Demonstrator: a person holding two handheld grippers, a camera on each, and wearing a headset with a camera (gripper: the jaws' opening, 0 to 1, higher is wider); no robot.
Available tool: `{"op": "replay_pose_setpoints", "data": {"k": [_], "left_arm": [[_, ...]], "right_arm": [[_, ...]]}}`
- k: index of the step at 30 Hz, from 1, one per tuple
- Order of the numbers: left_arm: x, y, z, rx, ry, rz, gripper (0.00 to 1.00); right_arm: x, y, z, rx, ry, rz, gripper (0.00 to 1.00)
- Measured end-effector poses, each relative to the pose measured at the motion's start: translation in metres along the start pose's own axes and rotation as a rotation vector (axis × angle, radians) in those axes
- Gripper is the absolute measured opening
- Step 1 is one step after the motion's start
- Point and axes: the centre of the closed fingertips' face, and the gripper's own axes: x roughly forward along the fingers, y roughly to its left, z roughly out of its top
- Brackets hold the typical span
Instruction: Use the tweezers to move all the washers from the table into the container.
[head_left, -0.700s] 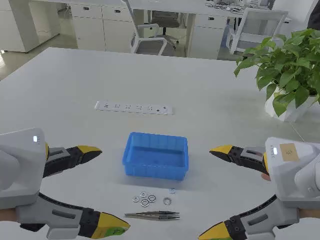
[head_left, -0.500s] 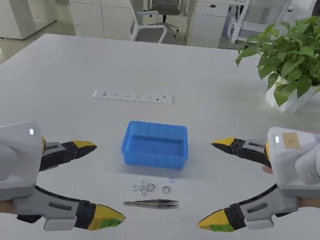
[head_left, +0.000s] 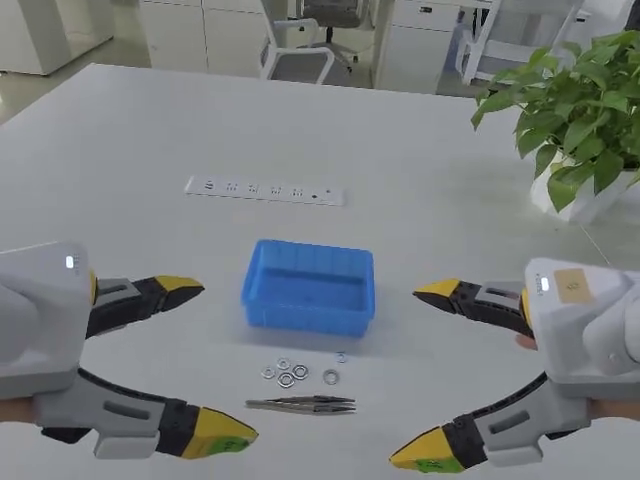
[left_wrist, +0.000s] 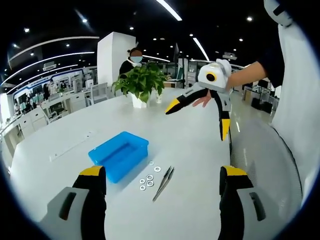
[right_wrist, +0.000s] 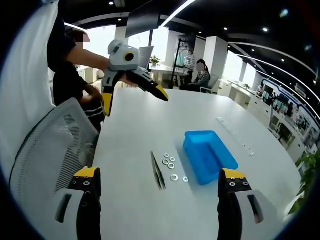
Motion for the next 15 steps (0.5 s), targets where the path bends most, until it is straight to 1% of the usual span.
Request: {"op": "replay_pose_setpoints", "data": {"k": [2, 3, 4, 9, 10, 13, 15], "left_arm": [[-0.001, -0.002, 0.004, -0.001, -0.016, -0.01, 1.0], [-0.002, -0.004, 0.005, -0.012, -0.023, -0.025, 1.0], [-0.002, -0.004, 0.006, -0.017, -0.028, -0.028, 1.0], [-0.001, -0.004, 0.012, -0.025, -0.056, -0.011, 0.99], [0.0, -0.004, 0.013, -0.032, -0.061, -0.016, 0.99], [0.004, -0.006, 0.012, -0.031, -0.051, -0.031, 0.99], [0.007, -0.006, 0.01, -0.022, -0.045, -0.036, 0.99]], "right_arm": [[0.002, 0.002, 0.0, -0.009, 0.001, 0.008, 0.98], [0.003, 0.004, -0.002, -0.012, 0.007, 0.017, 0.98], [0.004, 0.005, -0.002, -0.011, 0.008, 0.022, 0.98], [0.007, 0.01, -0.002, -0.009, 0.004, 0.043, 0.96], [0.007, 0.011, -0.002, -0.017, 0.004, 0.046, 0.96], [0.007, 0.012, -0.002, -0.023, 0.006, 0.048, 0.96], [0.007, 0.009, 0.001, -0.035, 0.0, 0.032, 0.96]]}}
